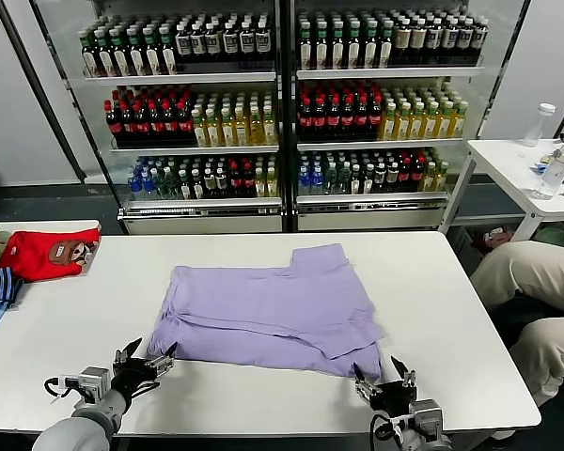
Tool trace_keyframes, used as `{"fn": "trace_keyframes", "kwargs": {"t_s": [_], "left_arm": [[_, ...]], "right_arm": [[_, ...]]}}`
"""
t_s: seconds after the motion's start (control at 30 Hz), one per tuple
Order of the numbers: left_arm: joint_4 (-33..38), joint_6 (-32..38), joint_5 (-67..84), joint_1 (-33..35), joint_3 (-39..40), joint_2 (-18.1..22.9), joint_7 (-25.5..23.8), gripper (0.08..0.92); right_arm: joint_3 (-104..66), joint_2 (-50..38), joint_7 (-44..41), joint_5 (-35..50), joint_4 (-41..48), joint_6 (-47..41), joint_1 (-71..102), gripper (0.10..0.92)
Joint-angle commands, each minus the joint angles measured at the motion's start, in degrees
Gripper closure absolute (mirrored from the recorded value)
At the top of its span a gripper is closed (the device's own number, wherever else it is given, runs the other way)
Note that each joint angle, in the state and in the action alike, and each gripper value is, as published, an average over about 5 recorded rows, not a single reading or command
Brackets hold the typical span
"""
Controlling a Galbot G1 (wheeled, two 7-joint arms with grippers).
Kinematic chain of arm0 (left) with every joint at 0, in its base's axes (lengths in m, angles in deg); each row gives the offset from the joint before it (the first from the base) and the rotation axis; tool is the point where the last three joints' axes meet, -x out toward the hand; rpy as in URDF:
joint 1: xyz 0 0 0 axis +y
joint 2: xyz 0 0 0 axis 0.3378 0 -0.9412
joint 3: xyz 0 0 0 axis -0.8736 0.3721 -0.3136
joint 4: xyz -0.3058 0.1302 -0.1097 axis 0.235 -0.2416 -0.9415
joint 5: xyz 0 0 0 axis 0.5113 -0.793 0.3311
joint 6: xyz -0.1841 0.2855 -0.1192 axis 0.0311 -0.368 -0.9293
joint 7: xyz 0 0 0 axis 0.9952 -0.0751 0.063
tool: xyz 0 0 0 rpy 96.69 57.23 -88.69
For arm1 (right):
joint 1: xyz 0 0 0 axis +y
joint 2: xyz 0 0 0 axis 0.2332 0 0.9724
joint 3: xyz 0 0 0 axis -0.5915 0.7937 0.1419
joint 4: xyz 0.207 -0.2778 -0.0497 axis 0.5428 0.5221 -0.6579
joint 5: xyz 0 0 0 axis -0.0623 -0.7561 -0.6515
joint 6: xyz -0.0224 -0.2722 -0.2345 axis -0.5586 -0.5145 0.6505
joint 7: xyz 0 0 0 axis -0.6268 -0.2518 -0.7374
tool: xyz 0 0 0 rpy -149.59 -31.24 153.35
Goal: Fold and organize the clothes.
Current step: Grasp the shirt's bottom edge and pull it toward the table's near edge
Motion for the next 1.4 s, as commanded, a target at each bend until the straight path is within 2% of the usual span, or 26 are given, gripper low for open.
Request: {"fn": "trace_keyframes", "kwargs": {"t_s": [0.03,0.27,0.4,0.53,0.63,0.73,0.87,0.97,1.13,1.27,1.4], "left_arm": [[-0.01,-0.41,1.84,1.15,-0.09,-0.44,0.67,0.325],[-0.05,-0.24,2.09,0.76,0.41,-0.36,0.62,0.524],[2.77,0.23,2.71,2.92,-0.28,-0.49,0.68,0.645],[9.89,1.27,2.55,10.23,-2.87,-0.84,0.99,0.758],[14.13,2.22,1.71,17.8,-5.49,-1.2,1.4,0.843],[14.92,2.81,0.87,23.03,-8.76,-1.88,1.43,0.894],[12.78,2.18,0.79,24.75,-11.71,-2.38,1.24,0.901],[13.24,2.08,0.45,24.65,-11.68,-2.2,1.41,0.888],[17.31,2.06,1.15,21.72,-14.05,-1.88,3.11,0.766],[16.21,2.11,4.1,12.6,-13.46,-3.18,3.36,0.653],[6.59,0.52,4.98,-2.48,-6.12,-4.34,-0.78,0.532]], "right_arm": [[0.62,0.74,0.27,0.22,0.58,-0.02,1.19,0.462],[0.22,0.76,0.2,1.26,0.66,-0.09,0.68,0.661],[-1.86,-0.17,-0.1,2.11,-1.66,-0.34,2.16,0.782],[-5.33,-1.46,-0.98,2.17,-7.27,-0.6,7.66,0.881],[-8.09,-2.2,-1.83,0.83,-11.51,-0.45,13.54,0.906],[-10.19,-2.53,-2.42,-0.49,-14.18,-0.11,18.17,0.907],[-9.52,-1.98,-2.71,-2.77,-14.12,0.52,20.45,0.9],[-8.46,-1.67,-2.94,-3.99,-13.75,0.79,19.38,0.85],[-13.26,-2.58,-3.37,-1.13,-17.04,0.62,16.19,0.707],[-15.2,-3.2,-3.11,3.13,-14.93,-1.34,5.81,0.595],[-7.9,-2.29,-0.96,6.0,-3.16,-4.84,-14.73,0.483]]}}
